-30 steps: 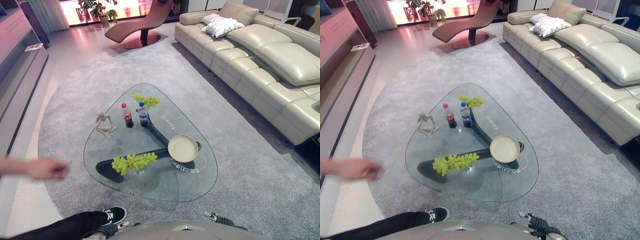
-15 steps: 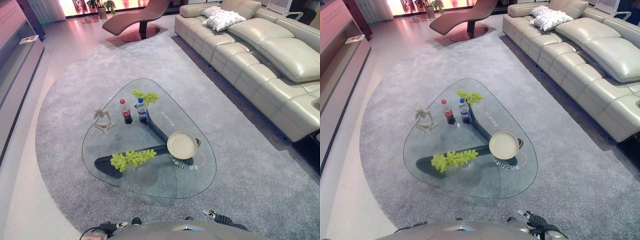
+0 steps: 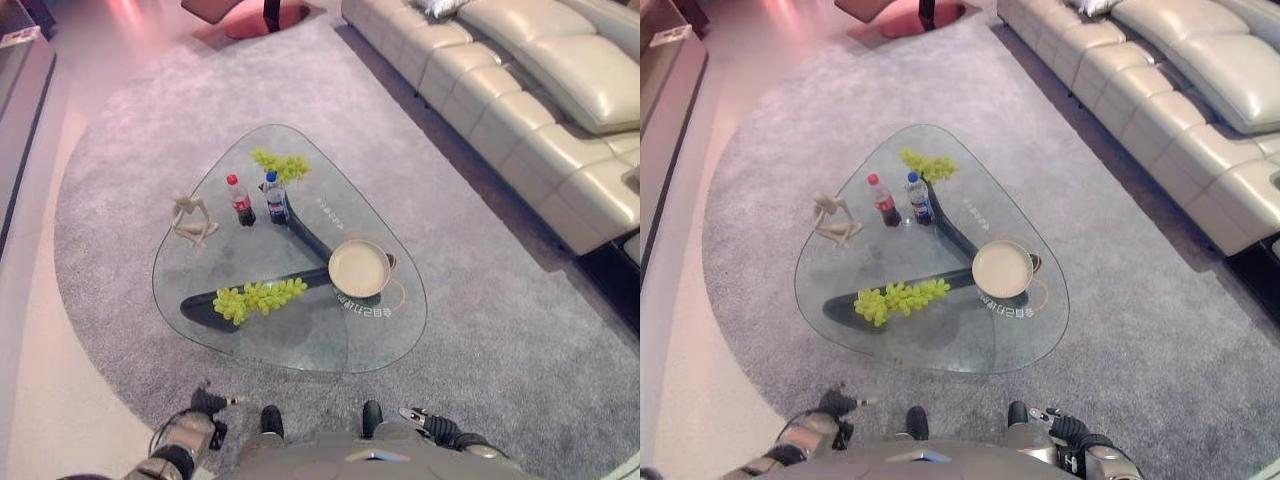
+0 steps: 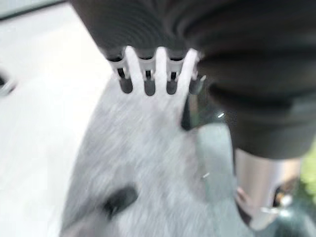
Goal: Pick up fruits into the plate
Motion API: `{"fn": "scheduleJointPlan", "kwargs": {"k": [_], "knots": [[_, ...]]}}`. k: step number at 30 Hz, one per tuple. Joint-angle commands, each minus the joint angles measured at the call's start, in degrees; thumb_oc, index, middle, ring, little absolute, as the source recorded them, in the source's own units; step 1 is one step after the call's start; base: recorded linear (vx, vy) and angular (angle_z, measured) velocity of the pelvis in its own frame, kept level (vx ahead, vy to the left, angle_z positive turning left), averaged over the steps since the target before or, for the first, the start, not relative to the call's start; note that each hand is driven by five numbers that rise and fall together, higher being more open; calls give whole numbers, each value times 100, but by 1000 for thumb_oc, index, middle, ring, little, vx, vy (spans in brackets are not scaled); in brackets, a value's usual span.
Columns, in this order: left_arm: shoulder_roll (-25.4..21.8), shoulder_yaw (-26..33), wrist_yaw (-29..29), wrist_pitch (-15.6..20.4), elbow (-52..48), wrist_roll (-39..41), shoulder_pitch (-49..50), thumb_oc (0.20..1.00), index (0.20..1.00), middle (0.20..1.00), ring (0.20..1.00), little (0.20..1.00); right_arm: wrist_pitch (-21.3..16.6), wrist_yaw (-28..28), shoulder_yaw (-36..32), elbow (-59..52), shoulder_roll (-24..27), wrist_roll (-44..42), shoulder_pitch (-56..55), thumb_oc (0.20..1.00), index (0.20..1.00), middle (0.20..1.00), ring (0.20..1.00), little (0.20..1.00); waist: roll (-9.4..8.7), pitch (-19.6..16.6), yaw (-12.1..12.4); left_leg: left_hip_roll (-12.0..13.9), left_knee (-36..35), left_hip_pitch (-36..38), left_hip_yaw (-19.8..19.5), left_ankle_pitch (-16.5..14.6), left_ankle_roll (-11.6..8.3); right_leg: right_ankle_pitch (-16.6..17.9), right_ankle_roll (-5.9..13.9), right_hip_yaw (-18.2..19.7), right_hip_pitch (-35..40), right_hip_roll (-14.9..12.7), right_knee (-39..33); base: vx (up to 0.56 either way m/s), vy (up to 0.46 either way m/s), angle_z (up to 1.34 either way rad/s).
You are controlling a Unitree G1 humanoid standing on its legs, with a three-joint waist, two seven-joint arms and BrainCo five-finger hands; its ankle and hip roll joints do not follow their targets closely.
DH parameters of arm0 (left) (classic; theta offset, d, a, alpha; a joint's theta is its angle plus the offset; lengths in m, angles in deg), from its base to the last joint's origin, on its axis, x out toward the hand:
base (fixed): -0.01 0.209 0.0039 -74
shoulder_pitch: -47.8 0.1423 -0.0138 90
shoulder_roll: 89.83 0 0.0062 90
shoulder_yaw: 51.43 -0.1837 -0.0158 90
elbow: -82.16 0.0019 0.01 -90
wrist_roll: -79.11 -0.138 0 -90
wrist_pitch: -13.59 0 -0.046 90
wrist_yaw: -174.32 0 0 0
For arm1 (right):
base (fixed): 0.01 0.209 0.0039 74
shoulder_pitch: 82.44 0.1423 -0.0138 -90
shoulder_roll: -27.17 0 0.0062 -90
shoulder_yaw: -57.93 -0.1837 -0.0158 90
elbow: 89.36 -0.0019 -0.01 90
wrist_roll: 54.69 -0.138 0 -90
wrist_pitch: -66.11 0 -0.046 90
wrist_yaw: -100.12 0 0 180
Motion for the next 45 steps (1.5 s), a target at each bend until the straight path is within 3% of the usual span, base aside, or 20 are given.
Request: {"fn": "scheduleJointPlan", "kwargs": {"k": [1, 5, 10, 15, 19, 30, 36, 45], "knots": [[-246, -150, 572, 99, -53, -574, -667, 1000, 1000, 1000, 1000, 1000, -419, -179, 62, 169, 102, -238, 571, 1000, 1000, 1000, 1000, 1000, 124, 493, -67, -246, 259, -113, -138, -500, 350, -275, -265, 87, -471, 270, 733, -120, 131, -6], [-700, -385, 1165, 36, -70, -946, -1320, 1000, 1000, 1000, 1000, 1000, -812, -352, 109, 510, 265, -454, 1003, 1000, 1000, 1000, 1000, 1000, 229, 844, -126, -257, 421, -519, -130, -430, 334, -299, -316, 122, -872, 281, 921, -109, 72, -3], [-1367, -658, 1330, -151, 101, -1406, -2352, 1000, 1000, 1000, 1000, 1000, -1027, -448, 236, 481, 343, -956, 1411, 1000, 1000, 1000, 1000, 1000, 210, 1263, -210, -252, 533, -944, -103, -348, 308, -287, -340, 145, -1340, 343, 1115, -121, -27, -3], [-1638, -912, 1327, -291, 355, -1753, -3142, 1000, 1000, 1000, 1000, 1000, -1126, -487, 294, 363, 348, -1348, 1724, 1000, 1000, 1000, 1000, 1000, 162, 1582, -277, -258, 646, -1358, -95, -262, 284, -243, -346, 162, -1811, 415, 1315, -116, -72, -4], [-1614, -1137, 1315, -401, 712, -2057, -3717, 1000, 1000, 1000, 1000, 1000, -1143, -387, 280, 290, 255, -1619, 2018, 1000, 1000, 1000, 1000, 1000, 125, 1837, -370, -238, 732, -1661, -87, -192, 242, -224, -353, 180, -2171, 474, 1479, -101, -80, -4], [-1356, -1688, 1099, -748, 1299, -2295, -4534, 1000, 1000, 1000, 1000, 1000, -1284, -298, 256, 23, 140, -2263, 2405, 1000, 1000, 1000, 1000, 1000, -26, 1838, -493, -146, 1085, -2847, -75, 12, 93, -186, -385, 181, -3338, 603, 1882, -76, -64, -7], [-1246, -1849, 1116, -1091, 1604, -2283, -4834, 1000, 1000, 1000, 1000, 1000, -1382, -342, 264, -73, 35, -2582, 2582, 1000, 1000, 1000, 1000, 1000, -164, 1838, -532, -69, 1060, -3211, -19, 109, 40, -108, -363, 158, -3678, 632, 1855, -80, -46, -4], [-1228, -1909, 1621, -1851, 2070, -2107, -5357, 1000, 1000, 1000, 1000, 1000, -1391, -418, 267, -341, -85, -3194, 2669, 1000, 1000, 1000, 1000, 1000, -400, 1838, -632, -6, 1103, -3685, 28, 175, -33, 2, -336, 153, -4158, 697, 1903, -39, -26, -2]]}}
